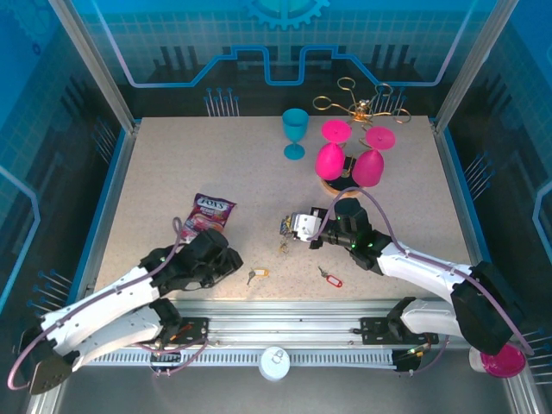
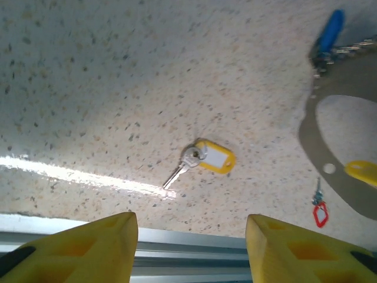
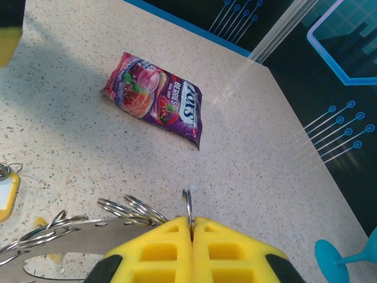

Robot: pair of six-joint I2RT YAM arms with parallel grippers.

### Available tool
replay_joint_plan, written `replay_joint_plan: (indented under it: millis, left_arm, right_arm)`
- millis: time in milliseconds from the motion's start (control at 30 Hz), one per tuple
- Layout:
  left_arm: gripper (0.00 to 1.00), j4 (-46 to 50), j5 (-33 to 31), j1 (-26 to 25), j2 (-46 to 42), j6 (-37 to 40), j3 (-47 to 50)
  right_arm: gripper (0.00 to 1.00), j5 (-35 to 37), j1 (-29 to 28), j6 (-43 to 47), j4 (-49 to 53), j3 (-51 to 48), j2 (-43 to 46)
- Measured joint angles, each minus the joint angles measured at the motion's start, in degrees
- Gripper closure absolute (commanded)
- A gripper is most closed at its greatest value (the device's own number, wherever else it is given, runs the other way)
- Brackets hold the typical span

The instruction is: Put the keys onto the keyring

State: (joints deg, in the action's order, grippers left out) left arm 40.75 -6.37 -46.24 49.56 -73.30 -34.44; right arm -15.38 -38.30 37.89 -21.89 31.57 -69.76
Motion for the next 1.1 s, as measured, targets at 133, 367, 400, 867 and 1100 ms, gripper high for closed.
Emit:
replay_joint_plan:
  millis: [133,367,400,867,1100]
  left_arm:
    - [0.54,-1.09,-0.35,-1.29,8.76,-1.62,-0.59]
    - [0.59,-5.22,-1.36,-3.26,21.88,-1.84,-5.92]
    - [0.59,-5.4,-1.75,-3.65,22.88,-1.81,-6.88]
    - [0.67,-4.37,-5.46,-6.88,32.74,-3.17,-12.72]
    - [0.69,-4.39,-5.86,-6.93,35.17,-3.28,-12.74]
  right_arm:
    - [1.0,-0.04,0.0,-0.22,0.0,0.0,0.0]
    - [1.0,-0.04,0.0,-0.39,0.15,0.0,0.44]
    - [1.0,-0.04,0.0,-0.39,0.2,0.0,0.52]
    - [1.0,-0.07,0.0,-0.39,0.46,0.0,0.55]
    - [1.0,-0.09,0.0,-0.39,0.87,0.0,0.87]
